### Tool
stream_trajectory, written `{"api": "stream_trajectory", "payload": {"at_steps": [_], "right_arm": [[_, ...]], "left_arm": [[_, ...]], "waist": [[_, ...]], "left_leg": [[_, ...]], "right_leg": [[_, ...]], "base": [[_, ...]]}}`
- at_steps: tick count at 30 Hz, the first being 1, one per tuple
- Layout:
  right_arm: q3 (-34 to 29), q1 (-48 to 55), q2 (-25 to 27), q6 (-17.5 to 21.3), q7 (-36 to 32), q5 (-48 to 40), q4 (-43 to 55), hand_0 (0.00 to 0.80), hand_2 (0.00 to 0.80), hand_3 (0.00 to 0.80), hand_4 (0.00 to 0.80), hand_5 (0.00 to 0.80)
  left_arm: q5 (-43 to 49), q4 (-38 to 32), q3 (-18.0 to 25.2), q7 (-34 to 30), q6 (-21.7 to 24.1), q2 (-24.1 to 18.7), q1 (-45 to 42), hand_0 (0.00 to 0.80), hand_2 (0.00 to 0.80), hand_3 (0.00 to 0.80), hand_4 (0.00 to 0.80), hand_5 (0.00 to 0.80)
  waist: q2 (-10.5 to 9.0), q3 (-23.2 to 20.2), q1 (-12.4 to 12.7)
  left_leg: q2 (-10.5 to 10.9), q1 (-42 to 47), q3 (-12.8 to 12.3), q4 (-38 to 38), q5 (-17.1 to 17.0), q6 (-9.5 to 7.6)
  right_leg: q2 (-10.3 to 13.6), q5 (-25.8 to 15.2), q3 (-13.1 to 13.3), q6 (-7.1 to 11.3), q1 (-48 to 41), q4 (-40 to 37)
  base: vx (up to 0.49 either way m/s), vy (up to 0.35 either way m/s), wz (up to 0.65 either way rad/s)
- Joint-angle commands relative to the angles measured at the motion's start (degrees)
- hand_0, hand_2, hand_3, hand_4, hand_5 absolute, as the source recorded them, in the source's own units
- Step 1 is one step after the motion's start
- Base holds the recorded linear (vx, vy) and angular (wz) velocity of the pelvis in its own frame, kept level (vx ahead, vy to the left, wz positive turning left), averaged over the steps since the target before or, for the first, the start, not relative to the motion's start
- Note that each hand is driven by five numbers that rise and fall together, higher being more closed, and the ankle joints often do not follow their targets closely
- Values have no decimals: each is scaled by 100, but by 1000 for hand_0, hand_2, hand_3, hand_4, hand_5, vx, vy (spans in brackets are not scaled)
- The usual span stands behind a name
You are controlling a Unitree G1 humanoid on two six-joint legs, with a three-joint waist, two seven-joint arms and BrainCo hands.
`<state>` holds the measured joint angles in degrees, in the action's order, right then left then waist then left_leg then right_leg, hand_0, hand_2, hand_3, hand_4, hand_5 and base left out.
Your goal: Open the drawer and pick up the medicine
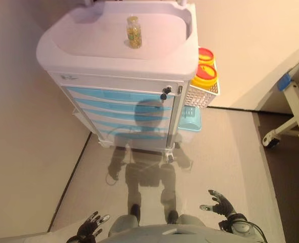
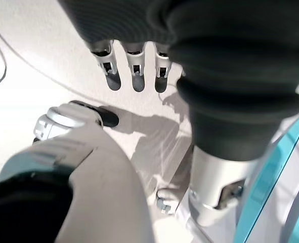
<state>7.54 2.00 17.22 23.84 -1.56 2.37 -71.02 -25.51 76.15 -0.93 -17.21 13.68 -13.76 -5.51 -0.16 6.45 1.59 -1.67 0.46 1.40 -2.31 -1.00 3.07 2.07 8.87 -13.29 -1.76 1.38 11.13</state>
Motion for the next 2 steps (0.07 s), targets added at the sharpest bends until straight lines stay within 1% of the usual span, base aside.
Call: {"api": "stream_trajectory", "payload": {"at_steps": [1,2], "right_arm": [[-5,-261,17,15,0,106,45,0,0,0,0,0],[25,-272,-8,-12,-12,154,26,0,0,0,0,0]], "left_arm": [[370,59,-96,215,144,94,361,0,0,0,0,0],[300,41,-107,158,175,109,404,0,0,0,0,0]], "waist": [[-34,222,22],[-41,201,14]], "left_leg": [[391,86,-261,135,351,-292],[387,101,-271,107,366,-292]], "right_leg": [[17,-378,-42,338,-435,-749],[33,-370,-49,341,-436,-724]], "base": [[-29,23,5],[0,0,0]]}}
